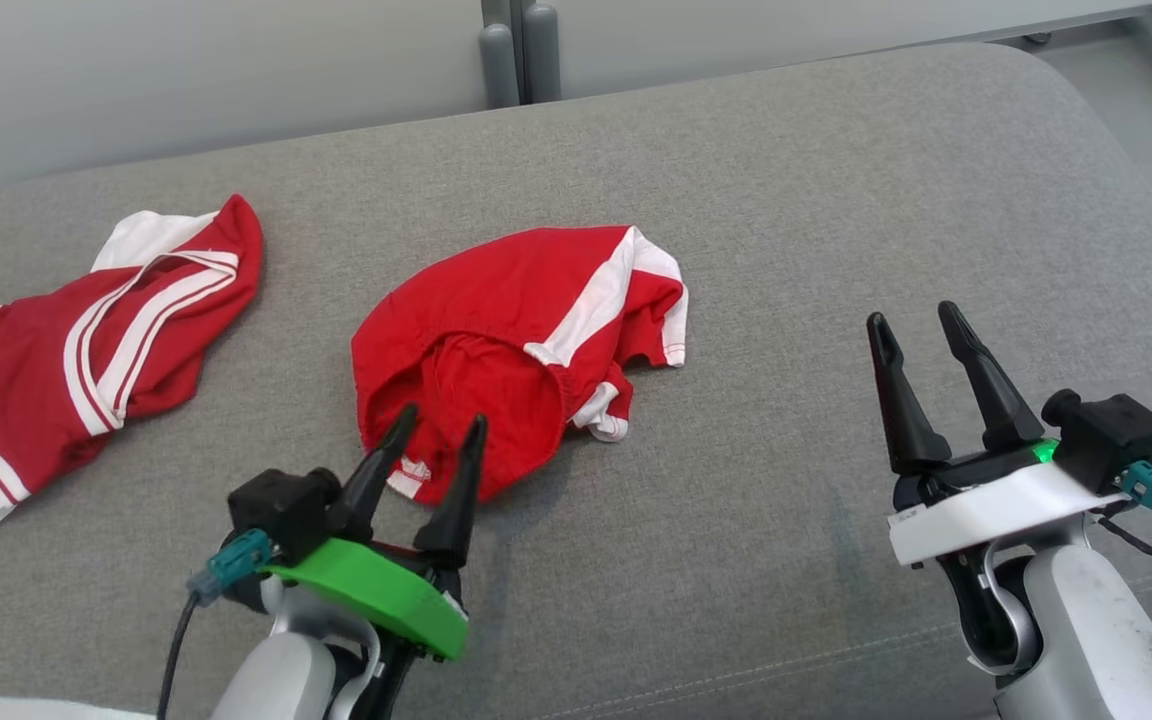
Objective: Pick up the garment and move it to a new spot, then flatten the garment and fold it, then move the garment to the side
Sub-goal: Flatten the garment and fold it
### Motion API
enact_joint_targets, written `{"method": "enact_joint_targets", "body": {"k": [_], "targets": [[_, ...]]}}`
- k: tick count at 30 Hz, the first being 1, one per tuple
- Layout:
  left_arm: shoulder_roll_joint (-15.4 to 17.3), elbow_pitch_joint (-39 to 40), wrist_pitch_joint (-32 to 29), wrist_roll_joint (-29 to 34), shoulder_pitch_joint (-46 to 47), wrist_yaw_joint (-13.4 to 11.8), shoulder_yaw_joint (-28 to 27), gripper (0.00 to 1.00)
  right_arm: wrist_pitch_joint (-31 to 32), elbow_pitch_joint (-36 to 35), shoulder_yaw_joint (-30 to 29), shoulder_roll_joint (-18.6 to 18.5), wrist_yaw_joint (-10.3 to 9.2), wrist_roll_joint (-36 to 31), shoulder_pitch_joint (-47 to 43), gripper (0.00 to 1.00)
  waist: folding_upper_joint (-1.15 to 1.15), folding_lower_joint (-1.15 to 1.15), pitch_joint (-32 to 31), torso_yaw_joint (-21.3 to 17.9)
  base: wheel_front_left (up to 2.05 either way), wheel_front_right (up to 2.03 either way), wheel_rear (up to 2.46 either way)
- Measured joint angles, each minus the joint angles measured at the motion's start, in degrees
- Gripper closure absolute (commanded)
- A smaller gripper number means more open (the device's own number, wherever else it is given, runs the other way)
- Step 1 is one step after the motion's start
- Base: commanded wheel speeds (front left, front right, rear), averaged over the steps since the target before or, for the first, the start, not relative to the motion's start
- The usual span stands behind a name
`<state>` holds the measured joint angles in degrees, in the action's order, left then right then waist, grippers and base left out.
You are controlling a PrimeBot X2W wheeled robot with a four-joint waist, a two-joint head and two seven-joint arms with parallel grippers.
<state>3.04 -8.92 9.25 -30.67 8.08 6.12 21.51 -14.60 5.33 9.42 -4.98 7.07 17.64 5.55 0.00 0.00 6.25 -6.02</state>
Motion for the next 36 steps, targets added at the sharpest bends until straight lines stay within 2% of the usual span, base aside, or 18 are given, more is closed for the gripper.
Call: {"method": "enact_joint_targets", "body": {"k": [9, 18, 23, 28, 35, 36], "targets": [[-0.2, -1.3, -5.3, -1.9, 6.4, 0.5, 4.4, 0.0, 0.0, 0.0, 0.1, 0.6, 0.0, 0.0, 1.9, 0.0, 0.0, 0.0, 2.3, -2.6, 0.0, 0.0, 0.0], [-0.3, -5.4, -9.5, -5.4, 9.5, 0.4, 4.7, 0.0, 0.0, 0.1, 0.4, 1.3, 0.0, 0.2, 3.0, 0.0, 0.0, 0.0, 4.4, -6.1, 0.0, 0.0, 0.0], [-0.4, -7.5, -11.0, -6.3, 11.0, -1.5, 4.2, 0.0, 0.0, 0.1, 0.2, 1.4, 0.0, 0.2, 3.6, 0.0, 0.0, 0.0, 5.3, -7.6, 0.0, 0.0, 0.0], [-0.4, -9.6, -12.7, -7.6, 12.3, -1.8, 4.5, 0.0, 0.0, 0.1, -0.9, 1.5, 0.0, 0.2, 3.6, 0.0, 0.0, 0.0, 6.0, -8.8, 0.0, 0.0, 0.0], [-0.5, -11.2, -12.7, -9.6, 14.6, -3.6, 4.5, 0.0, 0.0, 0.2, -1.1, 1.5, 0.0, 0.2, 3.6, 0.0, 0.0, 0.0, 5.9, -9.2, 0.0, 0.0, 0.0], [-0.5, -11.6, -12.7, -9.7, 14.8, -4.0, 4.5, 0.1, 0.0, 0.2, -1.1, 1.5, 0.0, 0.2, 3.6, 0.0, 0.0, 0.0, 5.9, -9.2, 0.0, 0.0, 0.0]]}}
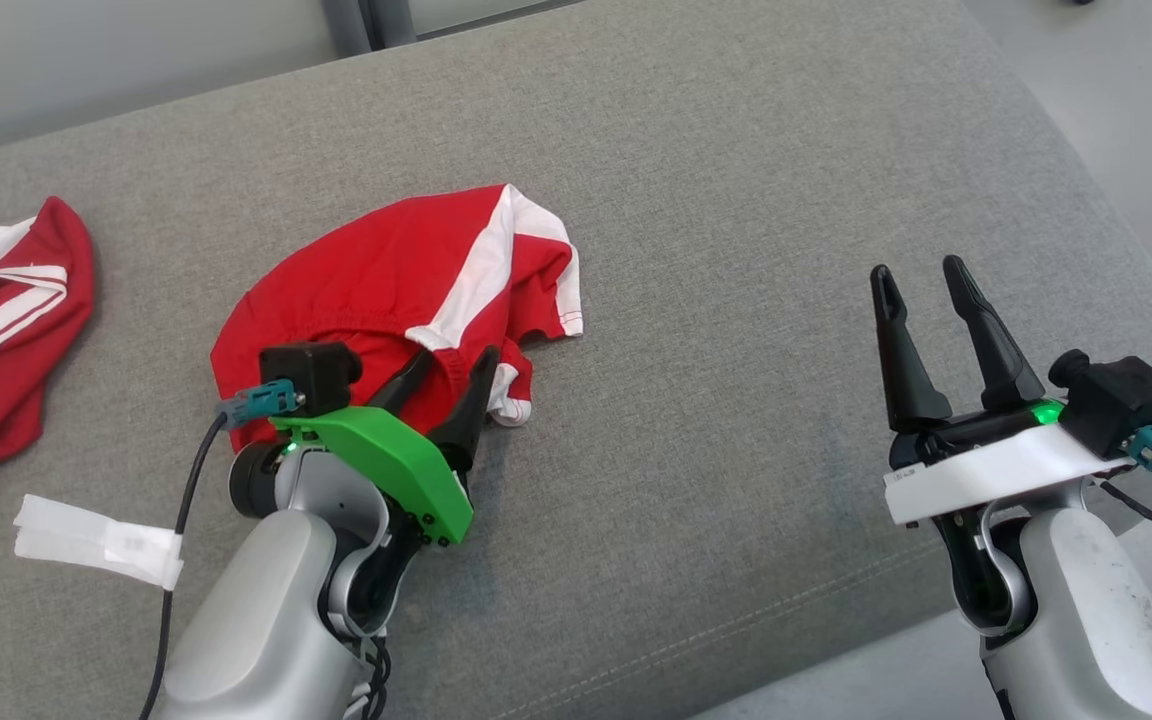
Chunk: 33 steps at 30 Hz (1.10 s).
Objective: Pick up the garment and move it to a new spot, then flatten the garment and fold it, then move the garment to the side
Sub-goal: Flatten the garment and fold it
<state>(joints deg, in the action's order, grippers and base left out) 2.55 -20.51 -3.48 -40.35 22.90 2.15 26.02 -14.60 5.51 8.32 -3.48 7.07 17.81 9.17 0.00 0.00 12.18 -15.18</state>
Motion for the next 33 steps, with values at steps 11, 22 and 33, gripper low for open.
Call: {"method": "enact_joint_targets", "body": {"k": [11, 22, 33], "targets": [[0.0, -1.6, 0.8, -1.9, 2.1, -0.4, 2.0, 1.0, 0.0, 0.2, -0.4, 0.1, 0.0, 0.0, 0.0, 0.0, 0.0, 0.0, -0.2, 0.8, 0.0, 0.0, 0.0], [-0.1, -0.2, 5.6, -2.9, 3.3, 0.9, 3.1, 1.0, 0.0, 3.1, 0.1, -0.5, 0.0, 0.0, -0.1, 0.0, 0.0, 0.0, -1.8, 4.8, 0.0, 0.0, 0.0], [-0.1, -0.7, 8.5, -2.8, 2.9, 0.8, 0.5, 1.0, 0.2, 14.6, 5.8, -3.3, 0.0, 1.8, 0.6, 0.0, 0.0, 0.0, -3.1, 11.6, 0.0, 0.0, 0.0]]}}
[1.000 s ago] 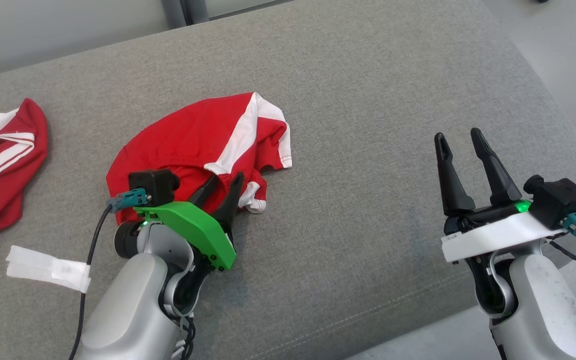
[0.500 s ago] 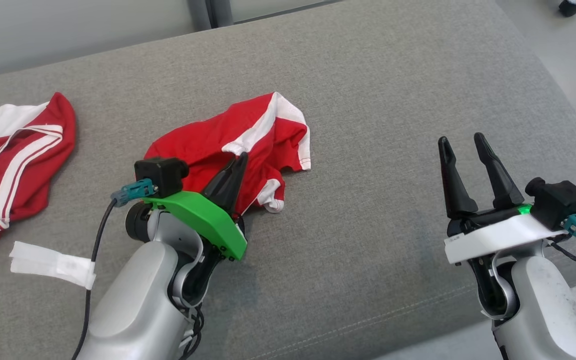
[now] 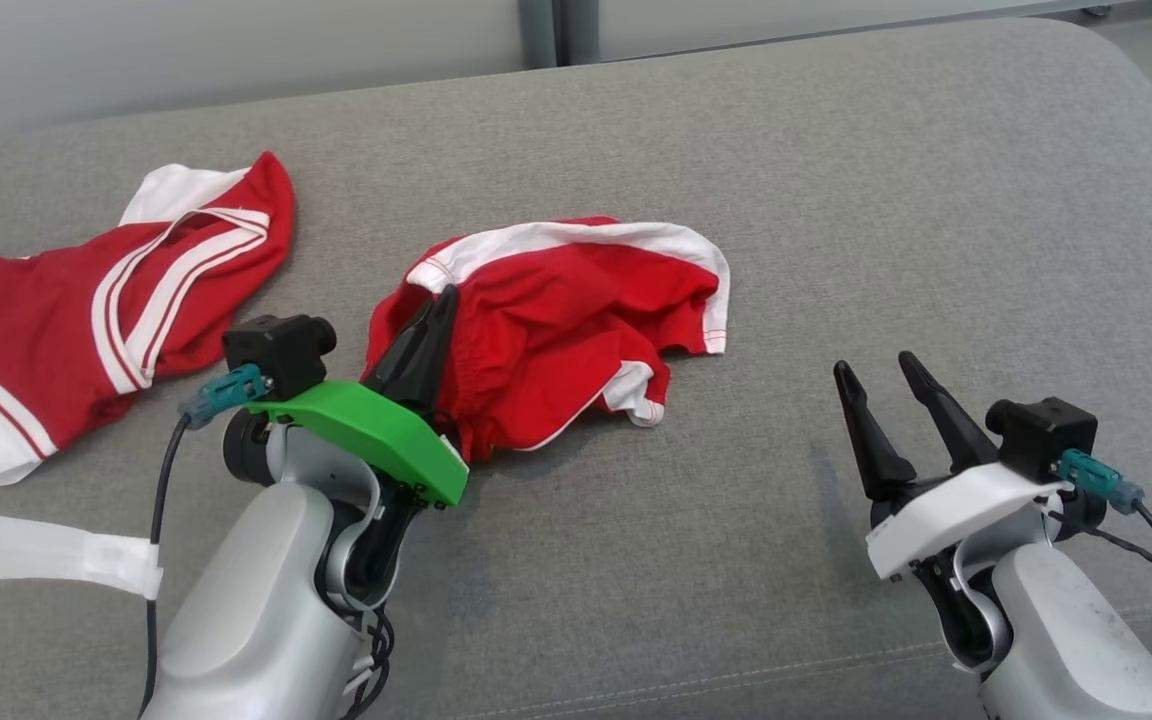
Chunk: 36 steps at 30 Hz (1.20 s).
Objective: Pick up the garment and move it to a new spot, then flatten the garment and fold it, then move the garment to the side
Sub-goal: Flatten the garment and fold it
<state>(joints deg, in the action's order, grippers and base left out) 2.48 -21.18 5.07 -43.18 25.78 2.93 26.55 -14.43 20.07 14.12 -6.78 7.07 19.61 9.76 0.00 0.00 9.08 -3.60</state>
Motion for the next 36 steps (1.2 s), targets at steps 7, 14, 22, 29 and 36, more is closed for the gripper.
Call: {"method": "enact_joint_targets", "body": {"k": [7, 14, 22, 29, 36], "targets": [[0.9, 0.6, 1.1, 0.0, -0.8, -0.8, -1.7, 1.0, 0.8, 4.4, 1.9, -0.2, 0.0, 2.2, 4.6, 0.0, 0.0, 0.0, 0.2, 4.2, 0.0, 0.0, 0.0], [2.0, 1.3, 1.5, 0.0, -1.4, -0.9, -1.7, 1.0, 2.4, 10.2, 4.1, -1.7, 0.0, 3.9, 8.2, 0.0, 0.0, 0.0, 1.5, 7.2, 0.0, 0.0, 0.0], [1.9, 2.6, 1.5, 0.1, -1.3, -0.1, -0.6, 1.0, 4.2, 14.6, 11.1, -3.6, 0.0, 4.9, 13.8, 0.0, 0.0, 0.0, 4.5, 9.8, 0.0, 0.0, 0.0], [1.9, 2.7, 1.8, 0.1, -1.1, 0.1, -0.6, 1.0, 4.1, 18.3, 13.2, -4.2, 0.02, 6.0, 17.1, 0.0, 0.0, 0.0, 6.3, 11.3, 0.0, 0.0, 0.0], [2.0, 2.6, 2.2, 0.1, -1.1, 0.3, -0.8, 1.0, 3.6, 20.7, 16.6, -4.3, 0.05, 7.9, 19.5, 0.61, 0.0, 0.0, 7.3, 12.2, 0.0, 0.0, 0.0]]}}
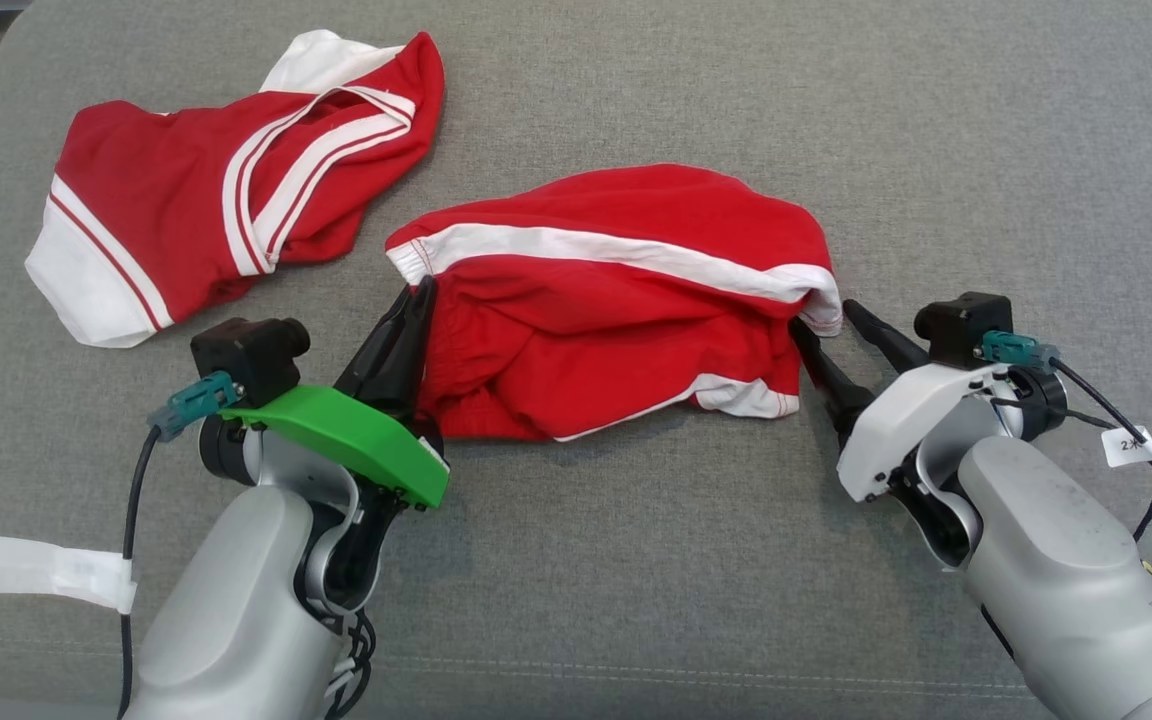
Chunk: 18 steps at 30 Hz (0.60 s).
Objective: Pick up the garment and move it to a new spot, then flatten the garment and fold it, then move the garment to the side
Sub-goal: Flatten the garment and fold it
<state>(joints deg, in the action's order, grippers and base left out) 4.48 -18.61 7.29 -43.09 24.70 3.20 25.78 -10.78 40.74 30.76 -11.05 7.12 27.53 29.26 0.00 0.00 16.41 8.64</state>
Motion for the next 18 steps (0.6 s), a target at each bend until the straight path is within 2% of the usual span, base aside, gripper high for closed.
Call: {"method": "enact_joint_targets", "body": {"k": [2, 12, 18], "targets": [[0.0, -0.1, 0.1, 0.0, 0.0, 0.3, 0.0, 1.0, -0.5, 0.4, 1.0, 0.0, 0.0, 0.5, 0.7, 1.0, 0.0, 0.0, 0.0, 0.1, 0.0, 0.0, 0.0], [0.3, -1.3, 1.9, 0.0, 0.0, 0.4, -1.0, 1.0, -2.6, 2.0, 3.0, -0.5, 0.0, 2.0, 1.2, 1.0, 0.0, 0.0, -1.5, -0.3, 0.0, 0.0, 0.0], [1.6, 0.7, 4.5, 0.5, 0.0, 1.9, -1.5, 1.0, -3.6, 0.2, 1.3, -2.5, 0.0, 3.4, 1.7, 1.0, 0.0, 0.0, -3.4, -1.4, 0.0, 0.0, 0.0]]}}
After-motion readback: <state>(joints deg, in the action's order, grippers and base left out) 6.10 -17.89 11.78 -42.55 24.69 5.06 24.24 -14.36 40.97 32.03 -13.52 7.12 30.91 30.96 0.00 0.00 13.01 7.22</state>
